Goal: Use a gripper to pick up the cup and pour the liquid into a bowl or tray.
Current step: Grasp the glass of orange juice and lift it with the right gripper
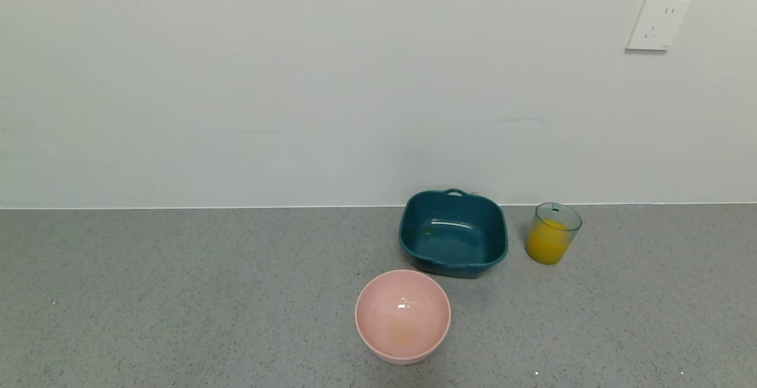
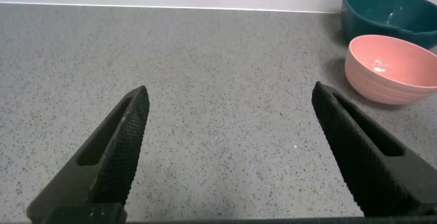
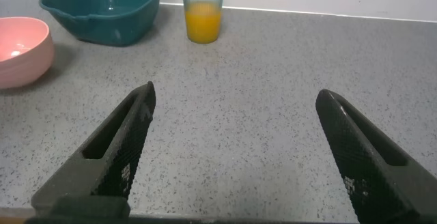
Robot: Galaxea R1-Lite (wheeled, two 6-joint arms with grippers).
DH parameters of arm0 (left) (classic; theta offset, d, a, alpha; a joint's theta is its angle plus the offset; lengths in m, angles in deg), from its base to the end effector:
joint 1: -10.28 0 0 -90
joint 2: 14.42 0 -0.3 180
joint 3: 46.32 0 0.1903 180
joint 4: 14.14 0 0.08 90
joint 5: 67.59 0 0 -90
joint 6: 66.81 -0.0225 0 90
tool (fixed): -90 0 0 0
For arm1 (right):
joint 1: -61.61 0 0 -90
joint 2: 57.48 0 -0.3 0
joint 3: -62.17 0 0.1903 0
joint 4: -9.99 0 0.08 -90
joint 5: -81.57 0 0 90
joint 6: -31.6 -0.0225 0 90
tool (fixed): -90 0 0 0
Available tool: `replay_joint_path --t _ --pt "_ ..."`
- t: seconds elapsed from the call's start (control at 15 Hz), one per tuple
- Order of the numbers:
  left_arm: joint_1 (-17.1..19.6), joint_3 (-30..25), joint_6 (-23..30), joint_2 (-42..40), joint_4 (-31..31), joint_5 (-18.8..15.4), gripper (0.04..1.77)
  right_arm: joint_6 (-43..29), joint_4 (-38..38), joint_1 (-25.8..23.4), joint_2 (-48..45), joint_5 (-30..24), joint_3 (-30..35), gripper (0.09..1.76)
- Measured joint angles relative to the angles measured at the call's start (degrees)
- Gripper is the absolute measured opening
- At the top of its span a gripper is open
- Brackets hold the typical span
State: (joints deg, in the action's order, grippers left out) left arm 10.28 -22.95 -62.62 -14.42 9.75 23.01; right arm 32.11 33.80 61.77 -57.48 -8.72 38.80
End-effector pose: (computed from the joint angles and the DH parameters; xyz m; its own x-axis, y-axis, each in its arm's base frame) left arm -0.0228 0.0002 0.0746 0.9999 0.0105 -0.0091 -0.0111 0.9973 -0.0730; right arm -0.0228 0.0001 0.0747 0.9999 0.0079 -0.0077 -0.0079 0.9999 -0.0089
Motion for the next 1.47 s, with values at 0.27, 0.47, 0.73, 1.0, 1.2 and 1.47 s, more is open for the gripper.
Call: replay_joint_path --t 0.27,0.47,0.73,1.0,1.2,1.47 --pt "0.0 0.0 0.0 0.0 0.0 0.0 1.72 -0.11 -0.04 0.0 0.0 0.05 0.0 1.71" --pt "0.0 0.0 0.0 0.0 0.0 0.0 1.72 -0.24 -0.11 0.05 0.0 0.16 0.0 1.71" --pt "0.0 0.0 0.0 0.0 0.0 0.0 1.72 0.15 -0.11 -0.02 0.0 0.16 0.0 1.71" --pt "0.0 0.0 0.0 0.0 0.0 0.0 1.72 0.59 -0.09 -0.09 0.0 0.09 0.0 1.71" --pt "0.0 0.0 0.0 0.0 0.0 0.0 1.72 1.27 0.02 -0.06 0.0 -0.11 0.0 1.71" --pt "0.0 0.0 0.0 0.0 0.0 -0.02 1.72 1.35 -0.13 -0.02 0.0 0.09 0.0 1.71"
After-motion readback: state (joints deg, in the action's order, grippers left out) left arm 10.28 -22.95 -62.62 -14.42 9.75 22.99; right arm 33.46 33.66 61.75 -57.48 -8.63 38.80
